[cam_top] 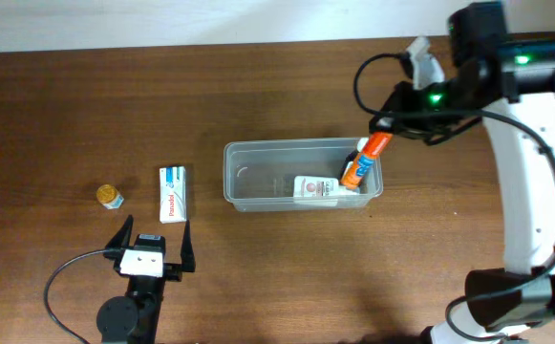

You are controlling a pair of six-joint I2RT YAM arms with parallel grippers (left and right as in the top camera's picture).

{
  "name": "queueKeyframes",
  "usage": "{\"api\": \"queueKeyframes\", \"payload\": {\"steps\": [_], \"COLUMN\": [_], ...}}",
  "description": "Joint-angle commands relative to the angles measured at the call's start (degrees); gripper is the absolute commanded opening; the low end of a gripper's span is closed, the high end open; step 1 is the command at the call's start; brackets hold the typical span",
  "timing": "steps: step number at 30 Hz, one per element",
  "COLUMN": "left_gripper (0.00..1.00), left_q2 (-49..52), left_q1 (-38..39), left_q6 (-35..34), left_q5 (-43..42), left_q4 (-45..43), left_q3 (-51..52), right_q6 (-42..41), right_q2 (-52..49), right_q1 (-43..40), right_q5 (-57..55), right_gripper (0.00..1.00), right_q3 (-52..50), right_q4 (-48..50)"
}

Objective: Pack container
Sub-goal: 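Carry the orange tube over the container and lower it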

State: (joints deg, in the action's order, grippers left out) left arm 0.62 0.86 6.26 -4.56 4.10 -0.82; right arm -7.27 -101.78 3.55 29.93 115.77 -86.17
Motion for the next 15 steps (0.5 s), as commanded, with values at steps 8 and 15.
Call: {"api": "queueKeyframes", "payload": {"steps": [8, 15], "left_gripper": [0.99, 0.99], "left_q2": [-0.28, -0.28], "left_q1": [-0.28, -0.28], "left_q6": [0.52, 0.52], "left_q5": [-0.61, -0.61], "left_q4": [0.04, 0.07], "left_q3": [0.31, 0.31], "right_q6": [-8.24, -6.51], "right_q2": [0.2, 0.15], "right_q1": [3.21, 10.47], "right_q5": [-2.75, -20.98], "right_gripper": [0.17, 0.17], "right_q3": [-17.46, -18.23], "right_q4": [22.16, 25.44]}}
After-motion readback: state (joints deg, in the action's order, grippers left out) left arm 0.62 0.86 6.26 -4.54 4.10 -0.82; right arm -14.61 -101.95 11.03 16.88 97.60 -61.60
